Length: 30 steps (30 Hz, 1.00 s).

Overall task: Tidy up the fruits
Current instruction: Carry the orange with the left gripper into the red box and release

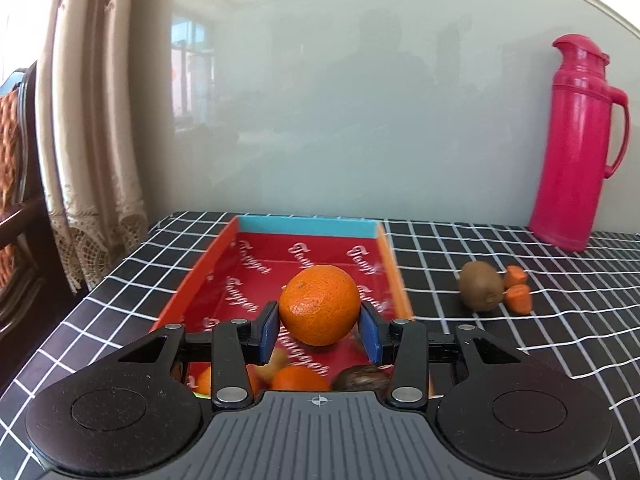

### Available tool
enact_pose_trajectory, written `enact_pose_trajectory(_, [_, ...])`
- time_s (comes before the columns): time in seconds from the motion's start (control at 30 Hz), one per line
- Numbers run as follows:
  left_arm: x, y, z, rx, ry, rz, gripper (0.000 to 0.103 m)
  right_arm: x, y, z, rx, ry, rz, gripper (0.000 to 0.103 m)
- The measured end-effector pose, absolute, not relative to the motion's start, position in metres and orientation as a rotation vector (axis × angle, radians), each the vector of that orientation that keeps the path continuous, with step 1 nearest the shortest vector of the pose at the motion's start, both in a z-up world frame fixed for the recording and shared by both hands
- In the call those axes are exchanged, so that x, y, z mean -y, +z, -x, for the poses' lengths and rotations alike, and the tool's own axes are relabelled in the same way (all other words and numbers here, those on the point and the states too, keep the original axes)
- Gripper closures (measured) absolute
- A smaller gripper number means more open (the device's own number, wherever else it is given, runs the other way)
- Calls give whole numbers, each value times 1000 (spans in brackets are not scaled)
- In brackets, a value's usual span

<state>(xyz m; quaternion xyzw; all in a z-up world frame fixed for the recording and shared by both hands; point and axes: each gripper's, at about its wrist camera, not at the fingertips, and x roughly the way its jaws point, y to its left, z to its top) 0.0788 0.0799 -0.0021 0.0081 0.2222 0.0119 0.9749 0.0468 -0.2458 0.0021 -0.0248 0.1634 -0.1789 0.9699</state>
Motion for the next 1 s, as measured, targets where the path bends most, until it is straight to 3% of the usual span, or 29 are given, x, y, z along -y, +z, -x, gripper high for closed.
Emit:
enact_pose_trajectory(0.87, [-125, -9, -77, -470, 105, -2, 60, 195, -2, -61, -342, -272, 78, 0])
enact_pose_trajectory(0.9, [-124, -8, -77, -465, 102, -2, 55, 195, -2, -61, -341, -267, 78, 0])
enact_pose_trajectory(0.93, [-123, -8, -77, -462, 98, -4, 39, 195, -2, -61, -342, -260, 76, 0])
enact_pose_trajectory(1.0, [-121, -5, -73, -431, 101, -14, 26, 197, -2, -60, -342, -250, 78, 0])
